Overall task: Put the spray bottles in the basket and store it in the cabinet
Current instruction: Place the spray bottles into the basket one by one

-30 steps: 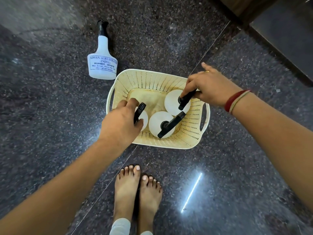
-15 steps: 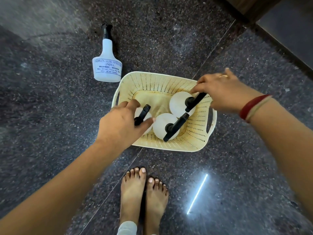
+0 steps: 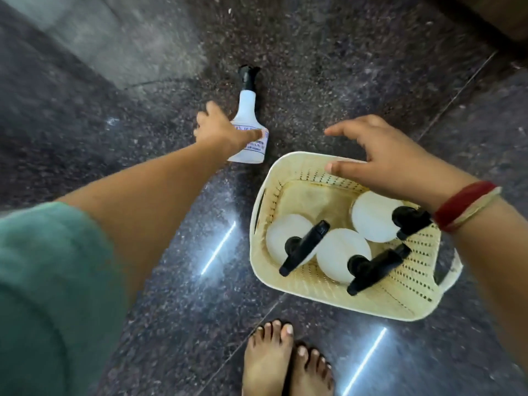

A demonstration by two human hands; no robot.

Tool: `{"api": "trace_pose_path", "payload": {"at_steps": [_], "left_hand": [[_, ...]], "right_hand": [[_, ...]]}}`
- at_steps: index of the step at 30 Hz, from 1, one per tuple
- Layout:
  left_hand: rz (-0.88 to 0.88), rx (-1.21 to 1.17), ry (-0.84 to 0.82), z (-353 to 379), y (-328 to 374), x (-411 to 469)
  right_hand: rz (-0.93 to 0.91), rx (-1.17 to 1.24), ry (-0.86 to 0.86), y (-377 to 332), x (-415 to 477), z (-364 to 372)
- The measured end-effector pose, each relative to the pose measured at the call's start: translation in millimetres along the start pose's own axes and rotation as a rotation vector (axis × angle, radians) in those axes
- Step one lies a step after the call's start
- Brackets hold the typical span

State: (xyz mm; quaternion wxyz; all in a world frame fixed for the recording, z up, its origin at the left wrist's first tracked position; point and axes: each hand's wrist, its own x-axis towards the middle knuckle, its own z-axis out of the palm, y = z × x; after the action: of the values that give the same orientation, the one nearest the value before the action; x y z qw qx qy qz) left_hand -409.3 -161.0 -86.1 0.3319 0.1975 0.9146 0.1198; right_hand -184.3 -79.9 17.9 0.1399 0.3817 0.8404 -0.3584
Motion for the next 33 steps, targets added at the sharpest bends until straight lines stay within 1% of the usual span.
{"api": "trace_pose_path", "payload": {"at_steps": [2,3,4,5,7,9,11,13,15,17,18,20,22,24,25,28,29,31,33], "left_hand": [[-0.135,-0.102,-0.075,19,-7,10],[-0.153,-0.171,-0.087,30,-8,11],[-0.128,-0.228,-0.064,39,-9,13],[-0.074,-0.248,-0.017,45,-9,13],[0.029,-0.211,0.070,52,-9,10],[0.085,-0.207,0.141,55,-11,2],[0.137,-0.273,0.213,51,-16,-12],[0.237,-0.334,0.267,38,-21,-28],[0.361,-0.368,0.262,15,-23,-44],[0.478,-0.374,0.215,-15,-19,-64],[0.536,-0.379,0.182,-29,-15,-77],[0.634,-0.390,0.085,-52,-7,-104],[0.740,-0.331,0.035,-68,5,-132],[0.837,-0.244,0.026,-75,15,-155],[0.872,-0.222,0.017,-76,20,-164],[0.977,-0.200,-0.033,-68,31,-183],[1.005,-0.197,-0.052,-63,34,-186],[1.049,-0.183,-0.091,-51,38,-187],[1.090,-0.132,-0.124,-38,40,-183]], "right_hand": [[0.001,0.011,0.005,6,4,5],[-0.001,0.012,0.027,9,5,5],[-0.004,0.012,0.057,13,7,5],[-0.009,0.015,0.089,16,9,4],[-0.023,0.034,0.146,18,11,3],[-0.038,0.082,0.219,18,10,1],[-0.048,0.191,0.284,16,7,-3],[-0.049,0.316,0.341,13,3,-9],[-0.057,0.438,0.421,7,-4,-21],[-0.078,0.549,0.502,-3,-14,-40],[-0.092,0.564,0.539,-9,-20,-52],[-0.148,0.502,0.575,-20,-33,-78],[-0.228,0.431,0.524,-32,-46,-105],[-0.225,0.457,0.419,-41,-59,-122],[-0.175,0.537,0.370,-44,-64,-126],[0.079,0.938,0.276,-44,-88,-131],[0.116,0.994,0.249,-40,-97,-132],[0.165,0.991,0.190,-30,-110,-131],[0.209,0.889,0.187,-19,-118,-122]]}}
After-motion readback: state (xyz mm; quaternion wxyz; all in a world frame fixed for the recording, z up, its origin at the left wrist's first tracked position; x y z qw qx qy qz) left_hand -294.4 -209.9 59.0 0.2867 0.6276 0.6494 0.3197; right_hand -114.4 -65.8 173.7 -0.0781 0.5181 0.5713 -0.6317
